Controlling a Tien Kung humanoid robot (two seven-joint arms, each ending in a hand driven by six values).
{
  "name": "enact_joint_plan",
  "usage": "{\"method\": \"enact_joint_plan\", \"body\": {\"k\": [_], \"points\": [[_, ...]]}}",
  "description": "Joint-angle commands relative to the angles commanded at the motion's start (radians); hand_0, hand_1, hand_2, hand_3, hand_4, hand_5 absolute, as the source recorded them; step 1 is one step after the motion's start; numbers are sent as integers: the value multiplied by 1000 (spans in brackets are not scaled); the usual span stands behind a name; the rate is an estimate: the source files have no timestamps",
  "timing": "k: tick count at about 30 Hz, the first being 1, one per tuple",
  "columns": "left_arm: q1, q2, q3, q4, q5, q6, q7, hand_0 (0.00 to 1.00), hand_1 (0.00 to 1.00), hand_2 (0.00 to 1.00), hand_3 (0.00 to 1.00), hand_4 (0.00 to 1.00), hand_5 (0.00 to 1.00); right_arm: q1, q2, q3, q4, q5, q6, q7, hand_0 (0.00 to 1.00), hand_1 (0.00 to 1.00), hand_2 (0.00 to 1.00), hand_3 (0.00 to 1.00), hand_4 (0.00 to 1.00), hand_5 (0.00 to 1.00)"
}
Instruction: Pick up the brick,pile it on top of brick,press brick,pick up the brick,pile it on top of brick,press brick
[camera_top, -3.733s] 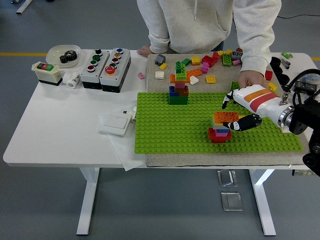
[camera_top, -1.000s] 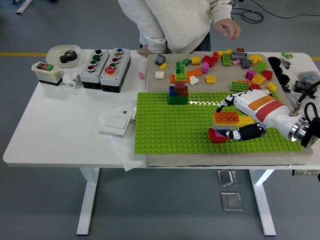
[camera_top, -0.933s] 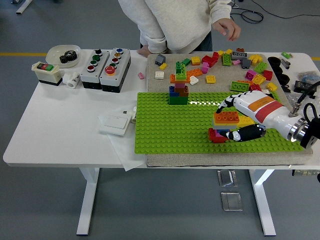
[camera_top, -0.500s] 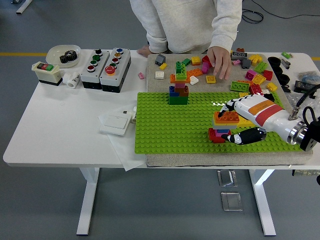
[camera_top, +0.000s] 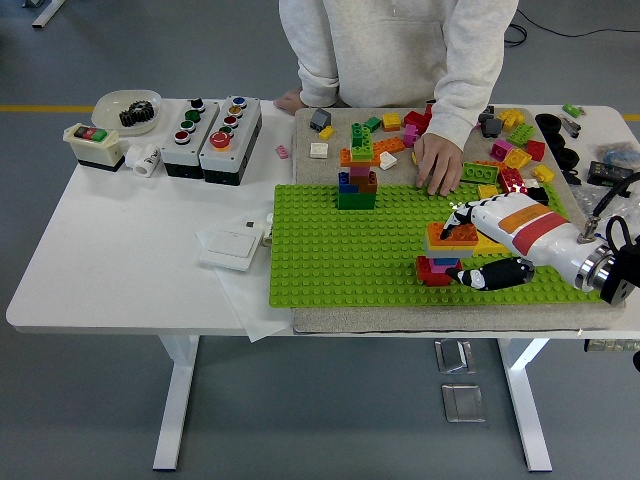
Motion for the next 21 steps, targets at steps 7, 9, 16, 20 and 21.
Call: {"method": "enact_joint_plan", "body": {"k": [7, 9, 16, 20, 21], "points": [[-2, 0, 5, 0, -6, 0, -1, 786, 735, 639, 558, 582, 599, -1, 2, 0, -9, -1, 3, -2, 681, 671, 725, 613, 760, 389], [-3, 0, 6, 0, -7, 0, -1, 786, 734, 642, 558, 582, 599, -1, 2, 0, -10, -2, 4, -2, 682, 671, 722, 611, 757, 386], [-4, 0, 4, 0, -7, 0, -2, 786, 735, 641, 558, 582, 599, 0, 4, -3, -5, -5, 6, -4, 682, 671, 722, 610, 757, 386], [-5, 0, 5, 0, -9, 0, -2, 786, 735, 641, 558, 582, 599, -1, 5, -7, -3, -7, 6, -5, 682, 671, 722, 610, 757, 386], [-5, 0, 6, 0, -9, 0, -2, 788, 735, 641, 557, 582, 599, -1, 5, -8, -2, -9, 6, -5, 682, 670, 719, 611, 757, 386]]}}
